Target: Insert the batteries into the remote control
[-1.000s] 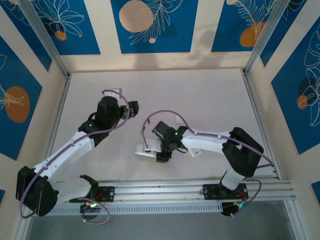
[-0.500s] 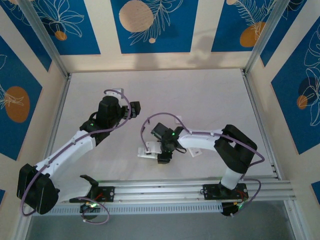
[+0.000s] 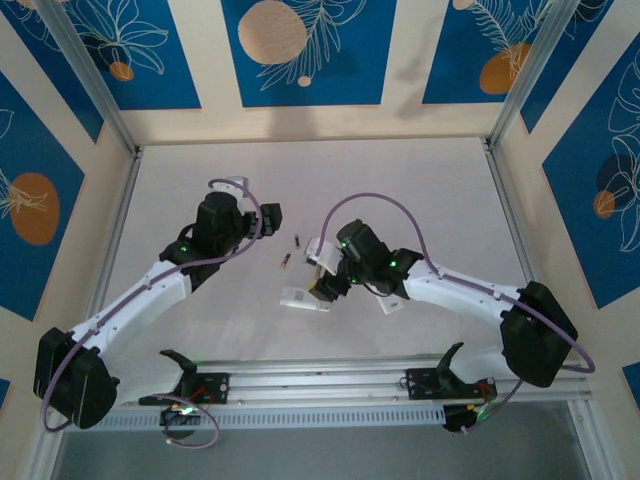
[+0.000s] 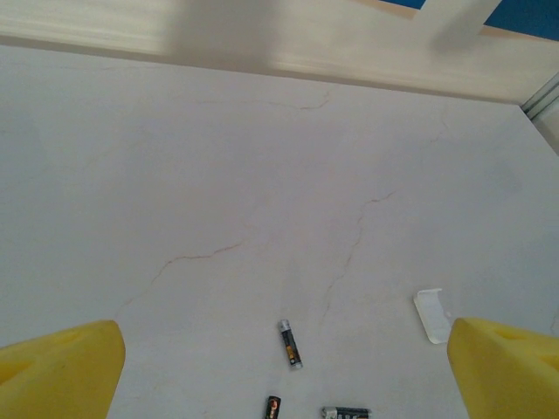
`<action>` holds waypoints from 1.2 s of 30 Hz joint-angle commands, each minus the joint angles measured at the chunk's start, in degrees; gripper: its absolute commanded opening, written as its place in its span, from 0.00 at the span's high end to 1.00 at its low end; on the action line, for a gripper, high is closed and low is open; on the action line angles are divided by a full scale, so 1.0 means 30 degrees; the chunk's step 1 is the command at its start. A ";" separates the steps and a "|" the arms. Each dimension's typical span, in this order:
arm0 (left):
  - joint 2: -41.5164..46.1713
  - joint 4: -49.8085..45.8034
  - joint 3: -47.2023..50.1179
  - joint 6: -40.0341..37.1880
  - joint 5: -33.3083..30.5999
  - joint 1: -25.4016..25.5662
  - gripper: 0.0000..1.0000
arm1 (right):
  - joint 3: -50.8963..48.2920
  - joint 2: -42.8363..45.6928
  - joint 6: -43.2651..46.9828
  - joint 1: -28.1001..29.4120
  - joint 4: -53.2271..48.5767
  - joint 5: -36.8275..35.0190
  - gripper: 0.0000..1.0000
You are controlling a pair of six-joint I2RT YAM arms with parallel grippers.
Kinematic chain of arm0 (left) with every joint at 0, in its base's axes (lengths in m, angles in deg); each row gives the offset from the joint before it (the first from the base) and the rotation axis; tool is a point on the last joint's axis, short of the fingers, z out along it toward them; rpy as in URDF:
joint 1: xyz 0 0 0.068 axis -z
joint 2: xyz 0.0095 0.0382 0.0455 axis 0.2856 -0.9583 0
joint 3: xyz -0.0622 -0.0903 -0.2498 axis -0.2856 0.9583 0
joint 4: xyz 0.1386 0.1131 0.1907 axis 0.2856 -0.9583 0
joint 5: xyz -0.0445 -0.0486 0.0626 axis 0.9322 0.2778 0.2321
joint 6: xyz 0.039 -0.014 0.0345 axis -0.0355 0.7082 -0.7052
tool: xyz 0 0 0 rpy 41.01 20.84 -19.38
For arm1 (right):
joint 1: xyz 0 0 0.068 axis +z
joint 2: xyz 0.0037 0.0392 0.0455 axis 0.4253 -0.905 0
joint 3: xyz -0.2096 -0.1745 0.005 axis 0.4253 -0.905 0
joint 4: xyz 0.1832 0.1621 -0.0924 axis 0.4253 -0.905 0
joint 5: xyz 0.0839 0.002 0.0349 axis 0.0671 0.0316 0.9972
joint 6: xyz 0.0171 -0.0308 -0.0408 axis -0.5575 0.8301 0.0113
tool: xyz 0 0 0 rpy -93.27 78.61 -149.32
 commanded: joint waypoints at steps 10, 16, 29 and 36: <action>0.0828 -0.0941 0.0051 0.0228 0.0333 -0.0181 0.05 | 0.7999 -0.7813 -0.8716 -0.1967 -0.4665 -0.2078 0.45; 0.0841 0.0089 0.0933 -0.0144 0.2293 -0.0237 0.03 | 0.9824 -1.0592 -0.5970 -0.1393 -0.6385 -0.2429 0.48; -0.0468 -0.0181 0.0625 -0.0892 0.3814 -0.0266 0.00 | 1.1688 -1.3573 -0.4826 -0.0752 -0.7131 -0.4142 0.65; -0.0619 -0.0093 0.0625 -0.0809 0.3801 -0.0338 0.00 | 1.1812 -1.4055 -0.4825 -0.0640 -0.7173 -0.4711 0.79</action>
